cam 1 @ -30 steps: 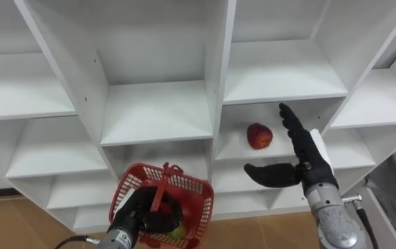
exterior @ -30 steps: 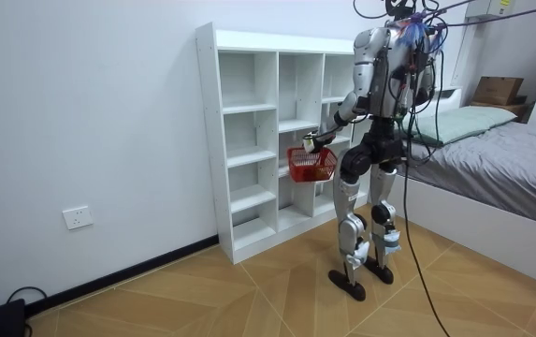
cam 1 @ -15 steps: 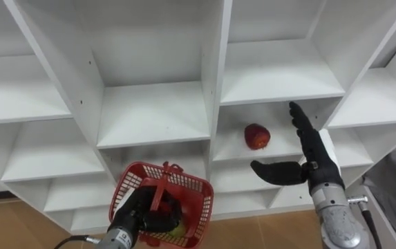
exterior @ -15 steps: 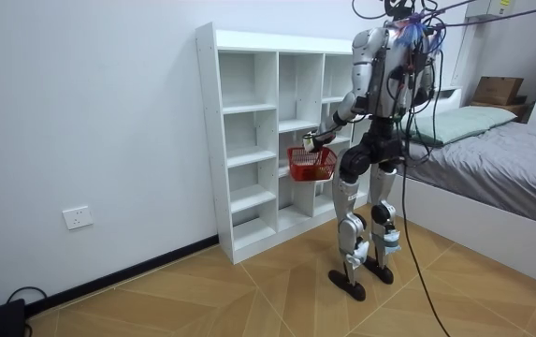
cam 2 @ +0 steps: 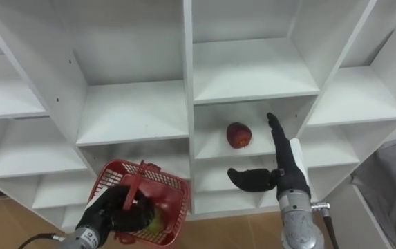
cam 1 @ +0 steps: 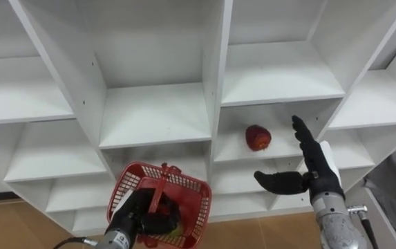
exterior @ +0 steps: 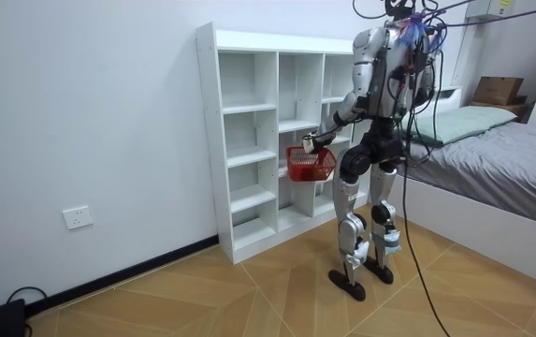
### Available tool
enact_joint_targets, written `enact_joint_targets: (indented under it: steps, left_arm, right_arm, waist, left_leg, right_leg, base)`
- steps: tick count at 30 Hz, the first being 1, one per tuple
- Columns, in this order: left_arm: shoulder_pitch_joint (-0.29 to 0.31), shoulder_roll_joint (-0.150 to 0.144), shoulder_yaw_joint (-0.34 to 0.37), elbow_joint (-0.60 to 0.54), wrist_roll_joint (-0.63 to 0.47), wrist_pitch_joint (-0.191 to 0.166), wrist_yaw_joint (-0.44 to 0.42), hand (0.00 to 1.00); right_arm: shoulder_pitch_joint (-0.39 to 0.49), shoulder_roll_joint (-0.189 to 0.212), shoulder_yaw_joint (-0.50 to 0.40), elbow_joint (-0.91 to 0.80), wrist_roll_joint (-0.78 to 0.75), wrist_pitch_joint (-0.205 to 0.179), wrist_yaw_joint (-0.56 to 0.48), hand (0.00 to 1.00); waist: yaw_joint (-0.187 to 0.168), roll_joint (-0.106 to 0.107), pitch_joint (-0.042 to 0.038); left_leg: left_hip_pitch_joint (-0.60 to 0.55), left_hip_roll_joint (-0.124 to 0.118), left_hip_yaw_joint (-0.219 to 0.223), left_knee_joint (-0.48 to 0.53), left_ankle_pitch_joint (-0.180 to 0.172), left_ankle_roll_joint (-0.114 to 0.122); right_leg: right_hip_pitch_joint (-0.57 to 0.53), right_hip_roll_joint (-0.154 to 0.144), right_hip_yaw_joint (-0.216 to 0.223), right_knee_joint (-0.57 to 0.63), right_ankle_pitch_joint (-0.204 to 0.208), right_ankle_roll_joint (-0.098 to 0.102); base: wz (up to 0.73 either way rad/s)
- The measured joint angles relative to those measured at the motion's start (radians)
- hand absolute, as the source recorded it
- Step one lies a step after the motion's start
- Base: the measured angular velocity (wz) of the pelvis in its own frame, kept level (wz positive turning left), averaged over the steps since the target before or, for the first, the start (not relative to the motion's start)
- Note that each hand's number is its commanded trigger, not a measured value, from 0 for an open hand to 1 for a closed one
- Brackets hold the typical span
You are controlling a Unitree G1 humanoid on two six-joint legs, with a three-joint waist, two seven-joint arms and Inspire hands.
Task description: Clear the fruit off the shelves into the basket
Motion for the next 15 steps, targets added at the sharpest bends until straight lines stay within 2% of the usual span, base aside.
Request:
enact_joint_targets:
  steps: [2, 6, 10, 15]
  left_arm:
    - [0.003, 0.0, 0.0, 0.0, 0.0, 0.0, -0.005, 1.0]
    - [0.005, -0.001, 0.004, -0.001, 0.0, 0.0, -0.022, 1.0]
    - [0.004, 0.0, 0.01, -0.012, -0.003, 0.0, -0.019, 1.0]
    - [-0.002, 0.006, 0.017, -0.008, -0.003, 0.0, -0.019, 1.0]
  right_arm:
    - [-0.001, 0.0, 0.0, 0.0, -0.006, 0.0, -0.001, 0.0]
    - [-0.019, 0.0, 0.0, 0.033, 0.0, 0.0, -0.001, 0.0]
    - [-0.072, 0.0, -0.007, 0.132, 0.044, -0.001, -0.022, 0.0]
    - [-0.135, -0.001, -0.008, 0.201, 0.053, -0.001, -0.051, 0.0]
  waist:
    - [0.001, -0.004, 0.0028]
    - [0.01, -0.005, 0.0033]
    - [0.004, -0.006, 0.0038]
    - [0.019, -0.011, 0.0064]
  left_leg:
    - [-0.008, 0.0, -0.001, 0.003, 0.0, 0.0]
    - [-0.012, 0.0, -0.001, 0.005, 0.0, 0.0]
    - [-0.03, -0.004, -0.03, 0.01, 0.0, 0.0]
    - [-0.068, -0.006, -0.052, 0.027, 0.0, 0.0]
  right_leg:
    - [-0.013, -0.002, -0.01, 0.0, 0.0, 0.0]
    - [-0.016, -0.003, -0.014, 0.0, 0.0, 0.0]
    - [-0.016, -0.009, -0.047, 0.001, -0.001, 0.0]
    - [-0.041, -0.012, -0.072, 0.001, -0.001, -0.001]
  base:
    - [0.02]
    - [0.0]
    - [0.17]
    - [0.15]
